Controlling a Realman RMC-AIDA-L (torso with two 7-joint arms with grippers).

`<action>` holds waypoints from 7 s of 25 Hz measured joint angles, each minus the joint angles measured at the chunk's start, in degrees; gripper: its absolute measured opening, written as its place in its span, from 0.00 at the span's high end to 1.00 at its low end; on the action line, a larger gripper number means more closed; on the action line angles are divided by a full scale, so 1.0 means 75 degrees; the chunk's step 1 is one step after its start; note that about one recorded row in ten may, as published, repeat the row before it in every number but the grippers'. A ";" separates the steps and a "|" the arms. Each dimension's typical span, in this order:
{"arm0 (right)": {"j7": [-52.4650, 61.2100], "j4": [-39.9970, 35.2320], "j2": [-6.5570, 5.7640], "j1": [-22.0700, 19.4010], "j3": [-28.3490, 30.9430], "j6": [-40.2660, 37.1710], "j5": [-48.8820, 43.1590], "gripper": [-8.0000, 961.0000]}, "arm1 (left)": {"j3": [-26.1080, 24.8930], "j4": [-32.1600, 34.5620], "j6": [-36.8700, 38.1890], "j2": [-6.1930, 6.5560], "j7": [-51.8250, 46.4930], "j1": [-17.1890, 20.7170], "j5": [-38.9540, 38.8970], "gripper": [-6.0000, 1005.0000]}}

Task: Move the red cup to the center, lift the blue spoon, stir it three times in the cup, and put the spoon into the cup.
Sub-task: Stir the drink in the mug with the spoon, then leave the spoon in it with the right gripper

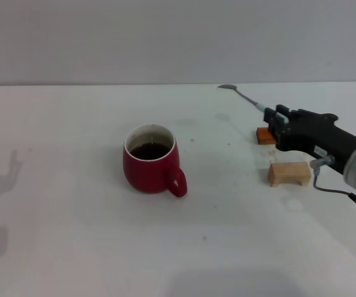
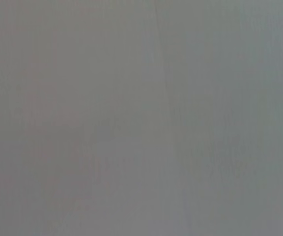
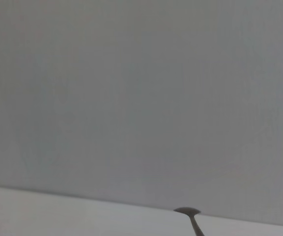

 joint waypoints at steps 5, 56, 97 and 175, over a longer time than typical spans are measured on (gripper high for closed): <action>0.0984 0.0087 0.0469 0.0096 0.0603 0.0787 -0.1811 0.83 | 0.0023 -0.0001 -0.0001 -0.0005 0.0000 0.0005 0.0003 0.17; 0.4548 0.2472 0.0627 0.5477 0.2242 1.0003 -0.6315 0.83 | 0.0008 -0.0061 0.0057 -0.0036 -0.0371 0.0054 -0.0005 0.17; 0.4470 -0.0304 0.0665 0.6671 0.1305 0.8791 -0.5692 0.83 | 0.0052 -0.0107 0.0046 -0.0047 -0.0452 0.0006 -0.0004 0.17; 0.3961 -0.2164 0.0646 0.7503 0.1122 0.7333 -0.5965 0.78 | 0.0229 -0.0094 0.0018 -0.0042 -0.0598 -0.0067 0.0054 0.17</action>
